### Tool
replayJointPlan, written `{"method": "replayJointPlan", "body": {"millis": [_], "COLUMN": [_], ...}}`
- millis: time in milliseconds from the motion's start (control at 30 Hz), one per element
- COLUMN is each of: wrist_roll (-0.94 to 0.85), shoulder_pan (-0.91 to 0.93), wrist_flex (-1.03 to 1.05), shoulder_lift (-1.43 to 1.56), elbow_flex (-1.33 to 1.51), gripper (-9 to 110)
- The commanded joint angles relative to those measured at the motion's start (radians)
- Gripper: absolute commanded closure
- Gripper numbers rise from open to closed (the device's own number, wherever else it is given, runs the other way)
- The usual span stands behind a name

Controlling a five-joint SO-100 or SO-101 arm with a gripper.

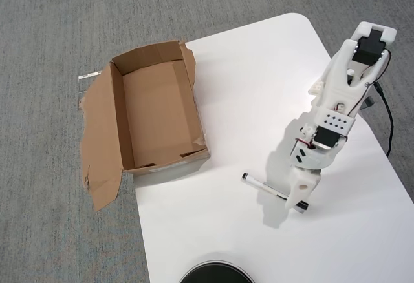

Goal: Grasp a pen and put it in the box.

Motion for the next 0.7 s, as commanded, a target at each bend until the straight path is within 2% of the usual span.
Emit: {"method": "replayJointPlan", "body": {"millis": [0, 167, 467, 667], "wrist_roll": [-0.157, -0.352, -0.377, -0.378], "shoulder_pan": [0.044, 0.119, 0.171, 0.157], "wrist_flex": [0.029, 0.198, 0.574, 0.607], "shoulder_lift": [-0.017, -0.014, -0.025, -0.028], "elbow_flex": [-0.007, -0.070, -0.258, -0.312], "gripper": [67, 67, 67, 67]}}
